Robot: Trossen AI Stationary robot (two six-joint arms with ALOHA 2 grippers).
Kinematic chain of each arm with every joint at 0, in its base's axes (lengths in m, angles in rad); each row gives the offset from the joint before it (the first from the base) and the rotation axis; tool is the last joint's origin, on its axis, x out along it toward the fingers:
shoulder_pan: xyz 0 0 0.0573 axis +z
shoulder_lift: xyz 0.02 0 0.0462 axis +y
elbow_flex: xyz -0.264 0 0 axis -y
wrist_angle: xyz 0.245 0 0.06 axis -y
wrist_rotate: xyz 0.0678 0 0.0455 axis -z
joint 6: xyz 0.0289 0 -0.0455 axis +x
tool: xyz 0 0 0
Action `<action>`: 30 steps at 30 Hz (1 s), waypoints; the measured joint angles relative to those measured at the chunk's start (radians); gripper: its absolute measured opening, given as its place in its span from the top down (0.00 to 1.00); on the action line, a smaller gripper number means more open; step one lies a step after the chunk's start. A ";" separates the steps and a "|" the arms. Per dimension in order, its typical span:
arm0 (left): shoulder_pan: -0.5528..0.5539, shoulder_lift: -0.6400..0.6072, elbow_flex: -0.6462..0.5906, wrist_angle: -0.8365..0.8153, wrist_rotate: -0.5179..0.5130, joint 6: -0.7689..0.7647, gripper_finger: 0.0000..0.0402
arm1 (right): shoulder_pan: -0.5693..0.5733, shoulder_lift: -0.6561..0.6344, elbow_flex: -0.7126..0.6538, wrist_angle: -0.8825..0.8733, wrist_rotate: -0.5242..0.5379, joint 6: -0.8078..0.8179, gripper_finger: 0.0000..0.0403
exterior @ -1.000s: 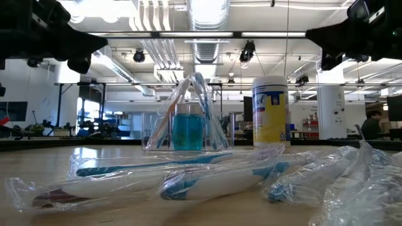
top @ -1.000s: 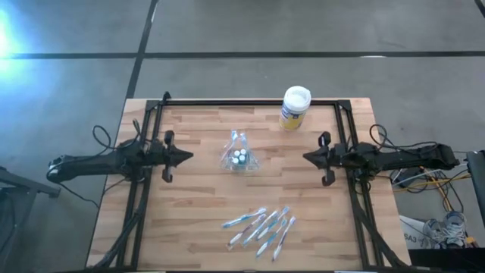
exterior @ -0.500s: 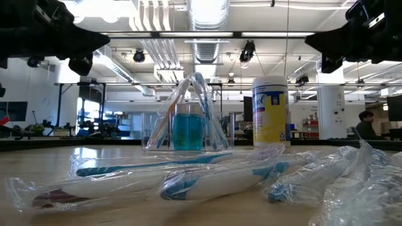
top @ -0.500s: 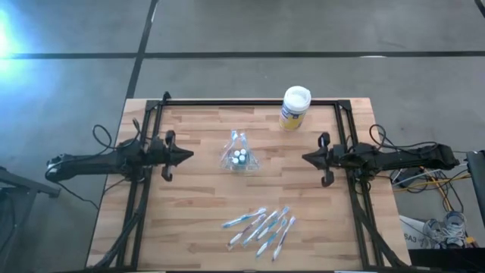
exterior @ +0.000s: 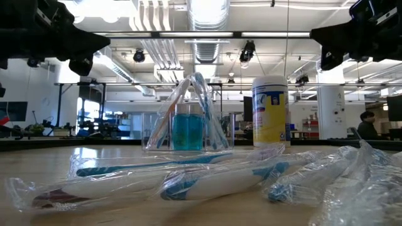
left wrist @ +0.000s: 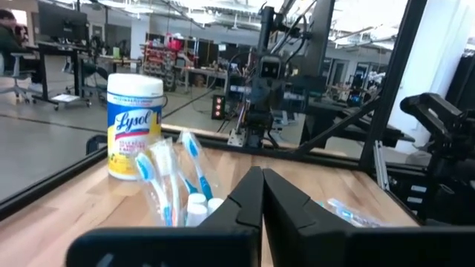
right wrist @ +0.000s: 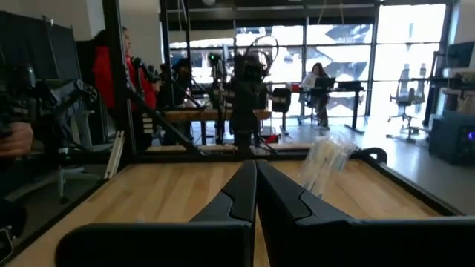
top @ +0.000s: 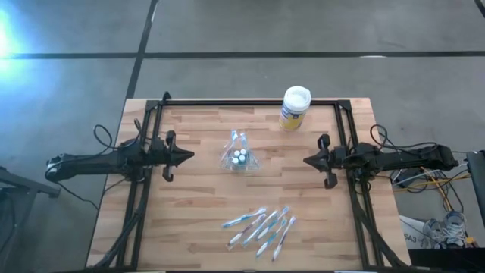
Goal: Pick & Place toothbrushing station
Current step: Put the blue toothbrush into the transparent organizer
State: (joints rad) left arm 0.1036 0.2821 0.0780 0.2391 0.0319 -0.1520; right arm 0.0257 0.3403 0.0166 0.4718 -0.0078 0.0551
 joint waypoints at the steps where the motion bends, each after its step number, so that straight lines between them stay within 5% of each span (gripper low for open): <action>1: 0.000 0.001 0.000 -0.005 0.000 0.000 0.99 | 0.000 -0.013 0.000 -0.004 0.000 -0.002 0.98; 19: -0.023 0.044 0.058 -0.043 0.000 -0.046 0.99 | 0.000 -0.107 0.001 -0.073 0.008 -0.006 0.98; 30: -0.184 0.482 0.348 -0.068 -0.019 0.000 0.98 | 0.000 -0.101 0.001 -0.072 0.008 -0.006 0.98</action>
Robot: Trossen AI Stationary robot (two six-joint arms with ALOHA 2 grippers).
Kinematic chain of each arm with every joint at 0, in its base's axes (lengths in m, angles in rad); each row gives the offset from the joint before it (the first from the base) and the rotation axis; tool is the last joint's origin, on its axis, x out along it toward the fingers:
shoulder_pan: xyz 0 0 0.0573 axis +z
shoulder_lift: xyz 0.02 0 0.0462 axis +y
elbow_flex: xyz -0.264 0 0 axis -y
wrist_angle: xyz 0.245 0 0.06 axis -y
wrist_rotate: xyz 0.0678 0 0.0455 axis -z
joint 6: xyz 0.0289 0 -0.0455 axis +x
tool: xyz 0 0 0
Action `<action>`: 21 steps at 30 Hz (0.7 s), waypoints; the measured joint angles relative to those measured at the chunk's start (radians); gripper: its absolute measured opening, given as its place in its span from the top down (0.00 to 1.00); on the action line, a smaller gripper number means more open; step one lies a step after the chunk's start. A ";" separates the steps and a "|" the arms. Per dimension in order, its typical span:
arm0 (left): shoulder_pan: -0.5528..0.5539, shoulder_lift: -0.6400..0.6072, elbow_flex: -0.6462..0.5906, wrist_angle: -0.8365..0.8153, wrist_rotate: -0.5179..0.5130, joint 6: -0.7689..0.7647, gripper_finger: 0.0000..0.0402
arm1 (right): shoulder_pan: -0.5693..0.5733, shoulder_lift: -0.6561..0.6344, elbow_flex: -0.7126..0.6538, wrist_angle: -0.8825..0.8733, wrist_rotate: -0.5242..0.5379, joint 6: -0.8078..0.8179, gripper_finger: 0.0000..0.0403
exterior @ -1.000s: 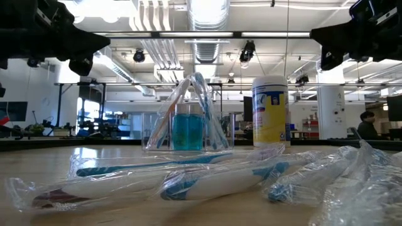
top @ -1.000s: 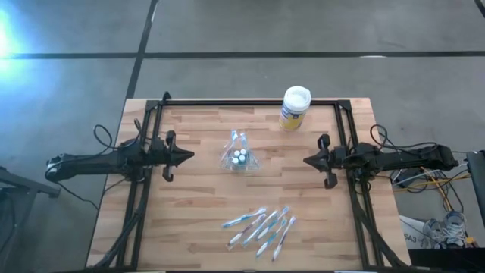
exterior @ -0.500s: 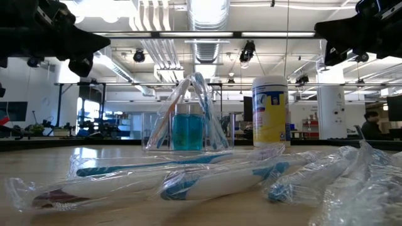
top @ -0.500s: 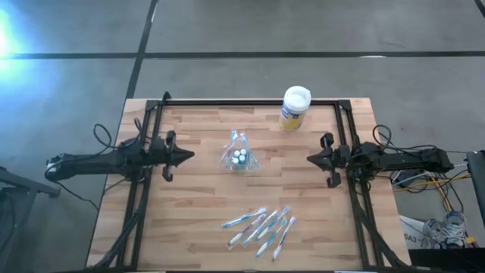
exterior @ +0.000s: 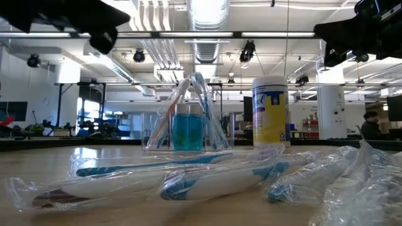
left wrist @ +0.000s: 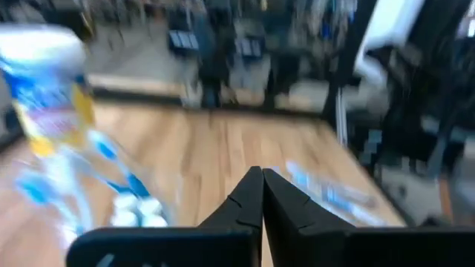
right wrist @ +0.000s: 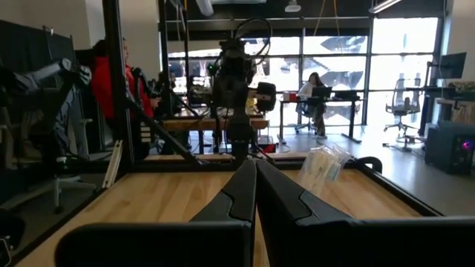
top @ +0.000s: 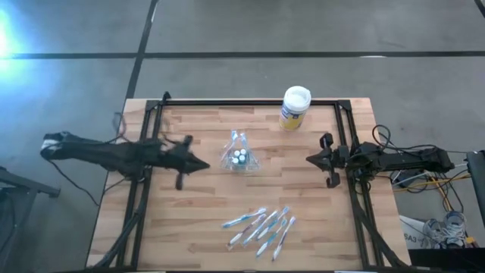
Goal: Pick & Place toothbrushing station
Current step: Put the blue toothbrush into the transparent organizer
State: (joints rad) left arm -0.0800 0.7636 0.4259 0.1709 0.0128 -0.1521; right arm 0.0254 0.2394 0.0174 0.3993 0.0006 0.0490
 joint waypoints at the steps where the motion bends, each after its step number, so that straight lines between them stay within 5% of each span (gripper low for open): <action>1: -0.013 0.046 0.031 -0.014 0.000 0.004 0.98 | 0.000 0.000 0.000 0.000 0.000 0.000 0.98; 12: -0.077 0.437 0.257 -0.079 0.000 -0.060 0.95 | 0.001 0.001 0.000 -0.001 0.002 0.000 0.98; 21: -0.185 0.642 0.376 -0.086 -0.033 -0.163 0.81 | 0.000 0.005 0.000 -0.002 0.001 0.001 0.98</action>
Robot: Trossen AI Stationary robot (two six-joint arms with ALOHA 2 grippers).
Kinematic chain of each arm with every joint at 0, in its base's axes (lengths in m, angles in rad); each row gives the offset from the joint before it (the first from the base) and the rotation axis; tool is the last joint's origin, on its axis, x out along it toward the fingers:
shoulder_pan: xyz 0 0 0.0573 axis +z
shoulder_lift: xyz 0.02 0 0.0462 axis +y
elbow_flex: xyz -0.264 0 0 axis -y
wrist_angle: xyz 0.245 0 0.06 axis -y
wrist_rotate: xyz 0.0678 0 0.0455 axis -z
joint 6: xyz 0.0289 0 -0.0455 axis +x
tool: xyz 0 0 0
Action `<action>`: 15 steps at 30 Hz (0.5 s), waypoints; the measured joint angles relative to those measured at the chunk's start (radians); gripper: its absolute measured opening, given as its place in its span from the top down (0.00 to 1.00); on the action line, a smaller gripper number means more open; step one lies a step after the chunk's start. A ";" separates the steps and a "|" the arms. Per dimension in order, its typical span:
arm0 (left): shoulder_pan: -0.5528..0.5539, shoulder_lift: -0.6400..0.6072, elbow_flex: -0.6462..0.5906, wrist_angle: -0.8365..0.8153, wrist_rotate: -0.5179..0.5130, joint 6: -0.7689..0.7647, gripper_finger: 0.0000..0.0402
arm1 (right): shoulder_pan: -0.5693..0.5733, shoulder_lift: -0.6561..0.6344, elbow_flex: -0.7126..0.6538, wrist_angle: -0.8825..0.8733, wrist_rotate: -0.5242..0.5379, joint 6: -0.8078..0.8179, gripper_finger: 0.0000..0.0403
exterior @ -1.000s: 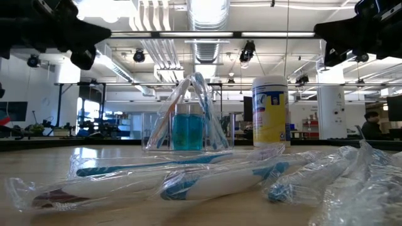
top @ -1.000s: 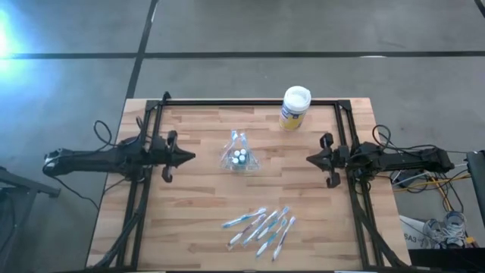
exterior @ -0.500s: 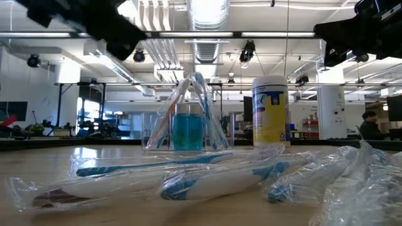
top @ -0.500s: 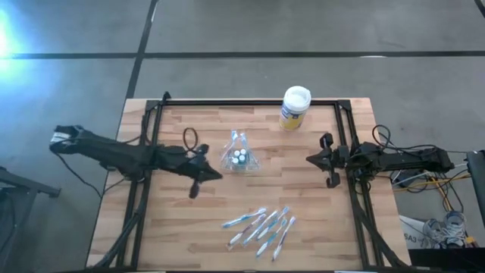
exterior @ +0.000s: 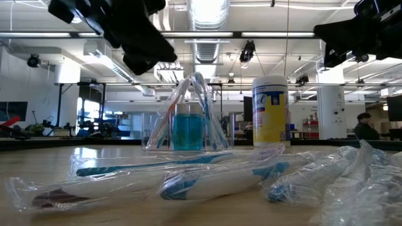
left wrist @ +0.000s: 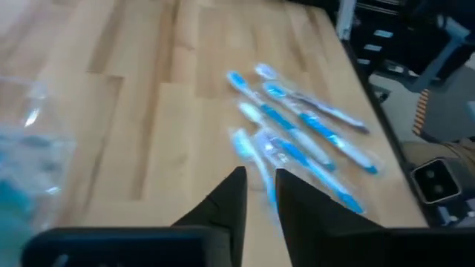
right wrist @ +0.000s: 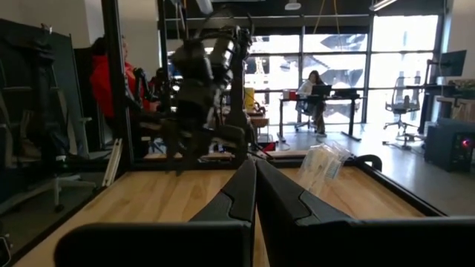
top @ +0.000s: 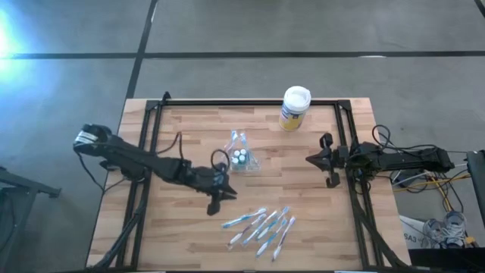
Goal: Pick & Place toothbrushing station
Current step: Put the blue toothbrush into the transparent organizer
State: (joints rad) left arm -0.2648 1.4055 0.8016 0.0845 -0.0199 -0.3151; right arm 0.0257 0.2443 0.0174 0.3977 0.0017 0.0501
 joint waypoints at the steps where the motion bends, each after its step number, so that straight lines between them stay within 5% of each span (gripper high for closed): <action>1: -0.018 0.017 0.015 -0.003 -0.016 -0.004 0.79 | 0.000 0.000 0.000 -0.001 0.000 0.000 0.98; 15: -0.177 0.290 0.278 -0.279 -0.190 -0.202 0.58 | 0.000 0.007 0.000 -0.002 -0.001 0.002 0.98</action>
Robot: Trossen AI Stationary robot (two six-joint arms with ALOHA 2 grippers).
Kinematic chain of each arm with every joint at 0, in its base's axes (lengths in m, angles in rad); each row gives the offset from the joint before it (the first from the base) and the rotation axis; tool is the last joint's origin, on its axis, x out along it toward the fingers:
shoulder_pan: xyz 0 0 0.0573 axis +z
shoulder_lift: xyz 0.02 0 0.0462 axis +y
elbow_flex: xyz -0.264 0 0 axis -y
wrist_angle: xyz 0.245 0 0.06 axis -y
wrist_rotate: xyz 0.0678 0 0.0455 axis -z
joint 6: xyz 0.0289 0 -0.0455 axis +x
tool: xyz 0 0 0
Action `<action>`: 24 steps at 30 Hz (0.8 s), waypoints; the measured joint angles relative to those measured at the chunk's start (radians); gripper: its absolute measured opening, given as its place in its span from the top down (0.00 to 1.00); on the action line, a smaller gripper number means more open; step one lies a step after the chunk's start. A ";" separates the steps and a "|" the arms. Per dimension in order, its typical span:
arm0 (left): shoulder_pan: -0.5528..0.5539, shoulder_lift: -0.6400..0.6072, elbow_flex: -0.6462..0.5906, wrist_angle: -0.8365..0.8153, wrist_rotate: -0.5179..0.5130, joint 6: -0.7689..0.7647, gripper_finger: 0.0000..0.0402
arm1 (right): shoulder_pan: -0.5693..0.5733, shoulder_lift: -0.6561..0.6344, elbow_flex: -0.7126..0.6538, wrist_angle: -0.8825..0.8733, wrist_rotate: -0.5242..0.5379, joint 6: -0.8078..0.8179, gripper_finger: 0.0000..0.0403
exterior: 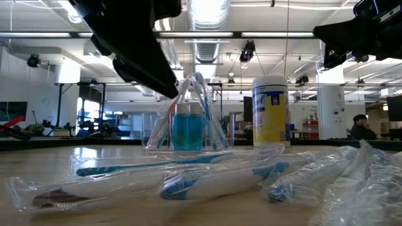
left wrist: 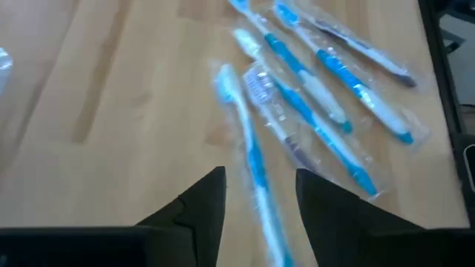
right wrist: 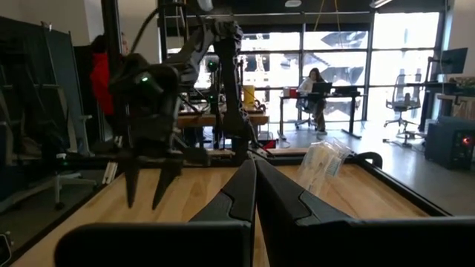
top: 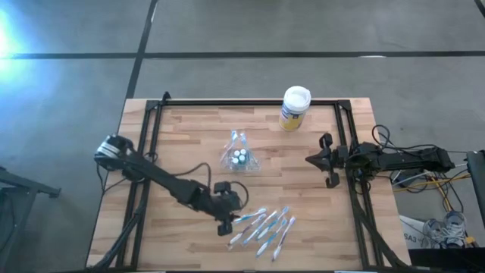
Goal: Pick & Place toothbrushing station
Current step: Put the blue toothbrush into the transparent organizer
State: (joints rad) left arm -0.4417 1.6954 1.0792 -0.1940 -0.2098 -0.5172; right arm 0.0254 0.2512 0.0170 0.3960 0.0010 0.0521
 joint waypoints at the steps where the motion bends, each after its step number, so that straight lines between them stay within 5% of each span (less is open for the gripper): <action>1: -0.006 0.025 0.026 -0.004 0.000 0.000 0.58 | 0.000 0.000 0.000 0.000 0.000 0.000 0.98; 16: -0.021 0.365 0.436 -0.451 -0.094 -0.026 0.58 | 0.000 0.000 0.000 0.001 0.000 0.000 0.98; 24: -0.004 0.429 0.515 -0.471 -0.040 0.016 0.58 | 0.000 0.000 0.000 0.000 0.000 0.000 0.98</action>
State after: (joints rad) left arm -0.4458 2.1239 1.5940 -0.6653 -0.2496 -0.5014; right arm 0.0257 0.2516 0.0170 0.3964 0.0006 0.0517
